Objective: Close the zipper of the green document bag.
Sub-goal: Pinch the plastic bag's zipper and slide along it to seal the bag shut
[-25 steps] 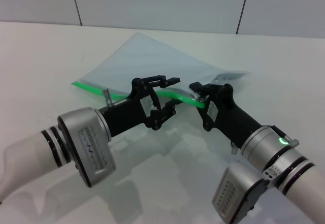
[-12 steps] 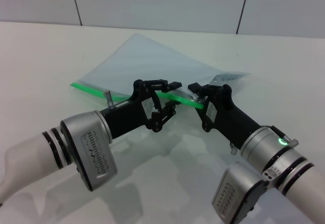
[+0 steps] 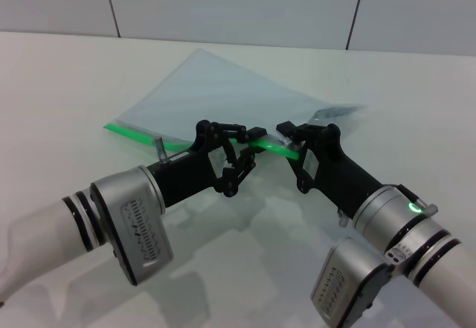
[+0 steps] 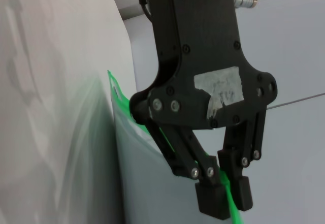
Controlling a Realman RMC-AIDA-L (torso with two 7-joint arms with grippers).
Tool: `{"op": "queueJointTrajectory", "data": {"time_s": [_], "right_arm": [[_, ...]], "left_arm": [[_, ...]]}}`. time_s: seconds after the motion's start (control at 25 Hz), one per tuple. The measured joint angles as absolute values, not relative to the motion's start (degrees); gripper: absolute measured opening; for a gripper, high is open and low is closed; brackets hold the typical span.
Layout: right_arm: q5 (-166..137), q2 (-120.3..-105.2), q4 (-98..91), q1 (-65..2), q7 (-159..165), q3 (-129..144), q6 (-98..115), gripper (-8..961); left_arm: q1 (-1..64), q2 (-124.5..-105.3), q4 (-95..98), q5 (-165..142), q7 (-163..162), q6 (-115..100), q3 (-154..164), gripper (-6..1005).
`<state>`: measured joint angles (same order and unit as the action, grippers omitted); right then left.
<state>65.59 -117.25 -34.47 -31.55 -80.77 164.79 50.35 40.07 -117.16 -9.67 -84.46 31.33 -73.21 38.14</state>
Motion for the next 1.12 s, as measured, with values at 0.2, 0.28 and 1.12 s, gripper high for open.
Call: {"op": "queueJointTrajectory", "data": {"time_s": [0.2,0.28,1.12], "right_arm": [[65.5,-117.25,-34.5,-31.5,-80.8,164.8,50.4,46],[65.5,-117.25,-34.5,-31.5,-80.8,164.8,50.4,46],[65.6,-117.18,-33.8,-31.6,-76.5,164.8,50.9,46]], "left_arm": [[40.0,-117.21,-9.7,-84.5,31.4,-73.2,38.1,133],[40.0,-117.24,-9.7,-84.5,31.4,-73.2,38.1,116],[38.8,-117.11,-9.4,-83.8,31.3,-73.1,36.6,86]]}}
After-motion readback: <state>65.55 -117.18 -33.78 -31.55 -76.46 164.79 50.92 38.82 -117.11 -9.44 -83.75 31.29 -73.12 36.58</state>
